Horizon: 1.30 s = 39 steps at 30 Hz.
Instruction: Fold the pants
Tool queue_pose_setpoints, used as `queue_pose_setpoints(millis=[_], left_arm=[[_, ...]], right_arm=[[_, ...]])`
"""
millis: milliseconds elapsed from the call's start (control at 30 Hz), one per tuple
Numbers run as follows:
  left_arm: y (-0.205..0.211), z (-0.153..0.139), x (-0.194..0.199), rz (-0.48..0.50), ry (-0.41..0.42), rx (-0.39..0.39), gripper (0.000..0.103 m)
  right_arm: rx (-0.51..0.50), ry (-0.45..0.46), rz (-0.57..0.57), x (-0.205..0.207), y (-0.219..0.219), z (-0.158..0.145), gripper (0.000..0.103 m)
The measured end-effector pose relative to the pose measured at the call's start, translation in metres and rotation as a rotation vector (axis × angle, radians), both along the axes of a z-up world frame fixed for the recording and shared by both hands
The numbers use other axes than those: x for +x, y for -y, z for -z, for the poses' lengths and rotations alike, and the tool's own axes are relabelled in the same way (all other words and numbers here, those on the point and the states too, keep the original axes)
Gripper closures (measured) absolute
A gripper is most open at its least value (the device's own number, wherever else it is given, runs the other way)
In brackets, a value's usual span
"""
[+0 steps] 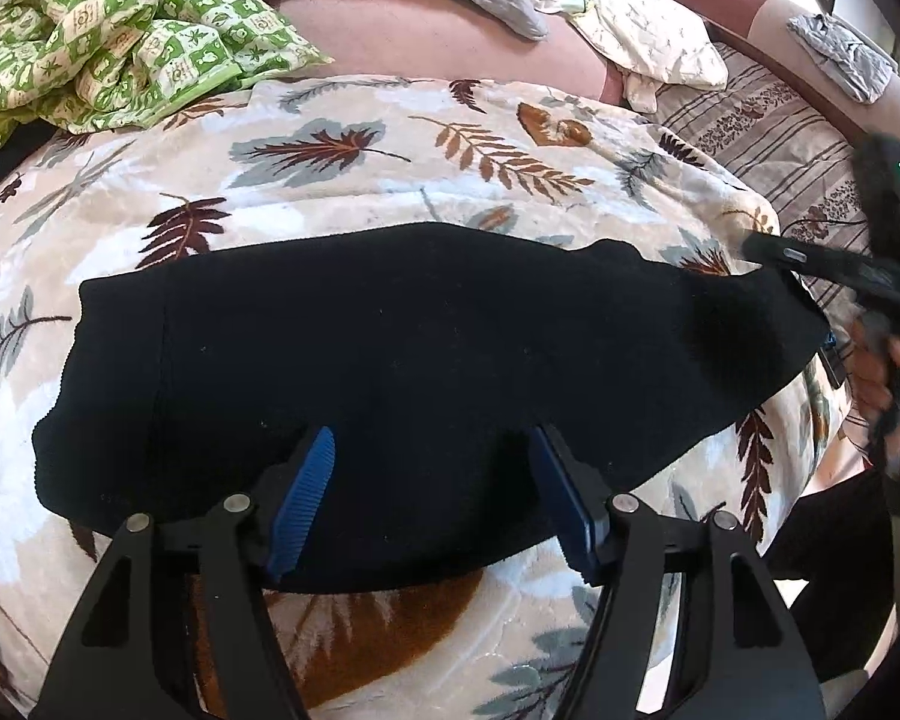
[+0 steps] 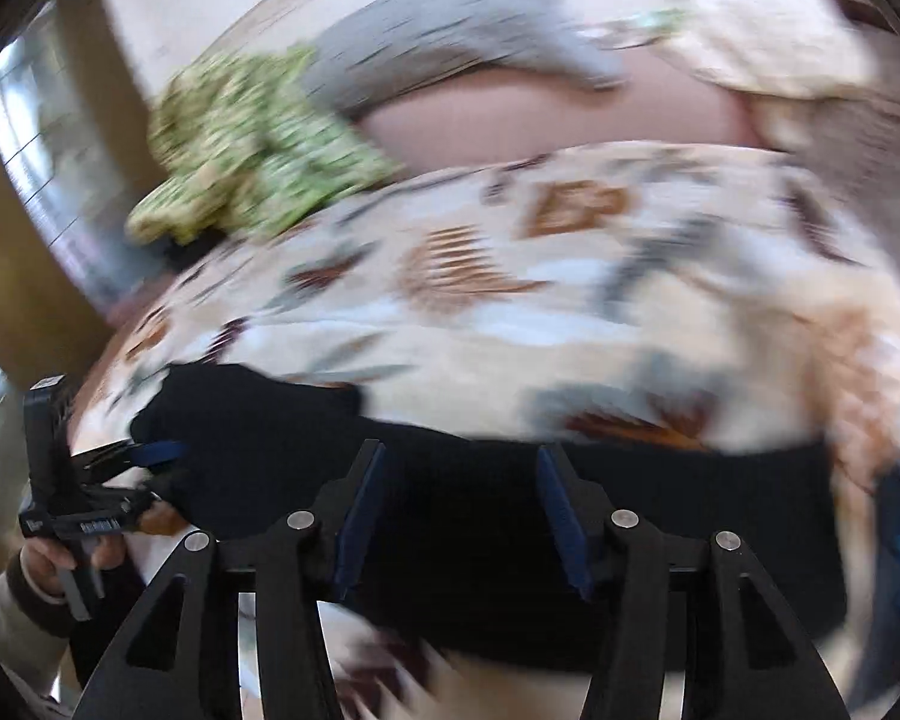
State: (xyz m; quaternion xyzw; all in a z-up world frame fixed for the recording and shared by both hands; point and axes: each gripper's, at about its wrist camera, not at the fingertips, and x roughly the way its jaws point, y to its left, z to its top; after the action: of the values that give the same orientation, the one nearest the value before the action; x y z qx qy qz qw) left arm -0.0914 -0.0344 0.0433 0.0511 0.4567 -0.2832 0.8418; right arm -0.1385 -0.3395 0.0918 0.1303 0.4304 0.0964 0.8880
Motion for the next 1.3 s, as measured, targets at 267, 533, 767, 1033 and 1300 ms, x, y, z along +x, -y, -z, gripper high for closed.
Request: queue_pose_setpoints(millis=[267, 533, 767, 1033, 1300], left_arm=[[-0.007, 0.004, 0.003, 0.0, -0.014, -0.022, 0.036], [-0.008, 0.009, -0.004, 0.001, 0.008, -0.025, 0.03], [-0.004, 0.002, -0.006, 0.008, 0.008, 0.006, 0.03], [0.007, -0.016, 0.0, 0.004, 0.029, -0.042, 0.03], [0.051, -0.004, -0.006, 0.068, -0.02, -0.04, 0.03]], right_arm=[[0.069, -0.156, -0.174, 0.083, -0.061, 0.052, 0.093], [-0.026, -0.088, -0.108, 0.089, -0.063, 0.05, 0.096], [-0.002, -0.075, -0.006, 0.078, -0.051, 0.049, 0.076], [-0.117, 0.007, 0.119, -0.005, 0.004, 0.011, 0.056], [-0.151, -0.071, 0.169, -0.023, 0.037, 0.047, 0.057]])
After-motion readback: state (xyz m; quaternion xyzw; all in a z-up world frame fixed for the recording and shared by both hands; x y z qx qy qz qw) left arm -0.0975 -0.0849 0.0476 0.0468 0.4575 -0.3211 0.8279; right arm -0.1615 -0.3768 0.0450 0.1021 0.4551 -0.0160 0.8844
